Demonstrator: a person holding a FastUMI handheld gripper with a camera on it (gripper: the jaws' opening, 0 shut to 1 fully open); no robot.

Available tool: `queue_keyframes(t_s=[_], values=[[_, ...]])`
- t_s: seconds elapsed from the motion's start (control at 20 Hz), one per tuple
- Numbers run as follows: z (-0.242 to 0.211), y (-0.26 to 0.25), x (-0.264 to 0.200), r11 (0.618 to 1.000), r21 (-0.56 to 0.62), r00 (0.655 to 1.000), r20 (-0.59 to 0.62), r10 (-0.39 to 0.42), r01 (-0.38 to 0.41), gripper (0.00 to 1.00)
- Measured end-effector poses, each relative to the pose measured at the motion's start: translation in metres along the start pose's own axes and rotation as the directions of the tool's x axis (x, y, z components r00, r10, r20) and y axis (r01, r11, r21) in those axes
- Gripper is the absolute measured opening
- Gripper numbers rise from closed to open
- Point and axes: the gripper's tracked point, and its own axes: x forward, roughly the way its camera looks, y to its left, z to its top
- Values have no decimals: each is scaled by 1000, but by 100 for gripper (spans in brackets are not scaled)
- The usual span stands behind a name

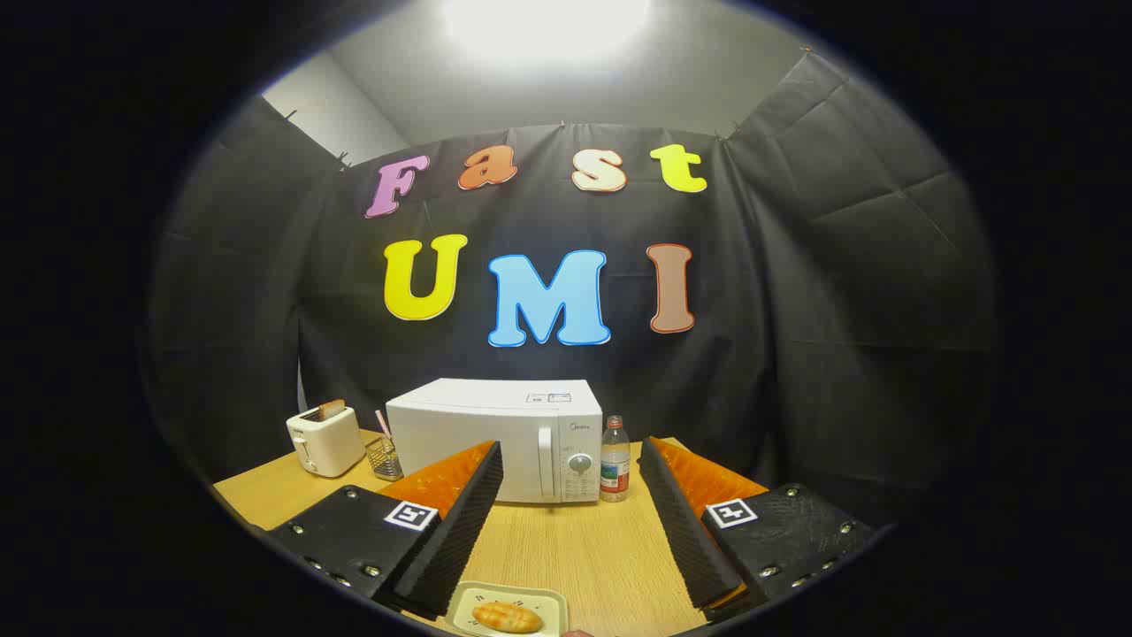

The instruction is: Open the microwave, put the food inside, and close the microwave door.

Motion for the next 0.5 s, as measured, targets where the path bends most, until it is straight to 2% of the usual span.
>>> queue_keyframes(t_s=[0.5], values=[[-3,0,6,1000,21,1000,-2,7,-7,95]])
